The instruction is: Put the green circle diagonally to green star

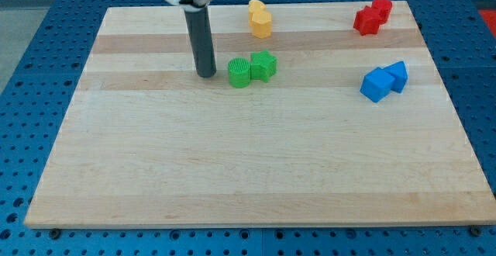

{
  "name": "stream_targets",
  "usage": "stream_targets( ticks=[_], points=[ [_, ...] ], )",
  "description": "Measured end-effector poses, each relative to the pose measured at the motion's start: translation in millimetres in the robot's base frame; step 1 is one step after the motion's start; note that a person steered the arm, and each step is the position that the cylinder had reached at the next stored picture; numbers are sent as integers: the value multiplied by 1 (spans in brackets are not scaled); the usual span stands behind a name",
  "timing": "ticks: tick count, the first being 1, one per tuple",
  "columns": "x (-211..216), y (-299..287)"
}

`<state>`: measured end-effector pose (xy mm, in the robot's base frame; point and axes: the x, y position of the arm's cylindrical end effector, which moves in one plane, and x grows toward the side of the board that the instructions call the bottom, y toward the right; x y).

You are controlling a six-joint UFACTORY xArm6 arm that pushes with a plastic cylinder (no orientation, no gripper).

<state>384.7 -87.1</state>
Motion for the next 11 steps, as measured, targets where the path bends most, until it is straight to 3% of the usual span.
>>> stream_targets(
  ticks=[1,2,3,5,8,11],
  points=[
    [36,11],
    [40,48],
    [27,80],
    [20,32],
    [-10,72],
    [-66,30]
  ],
)
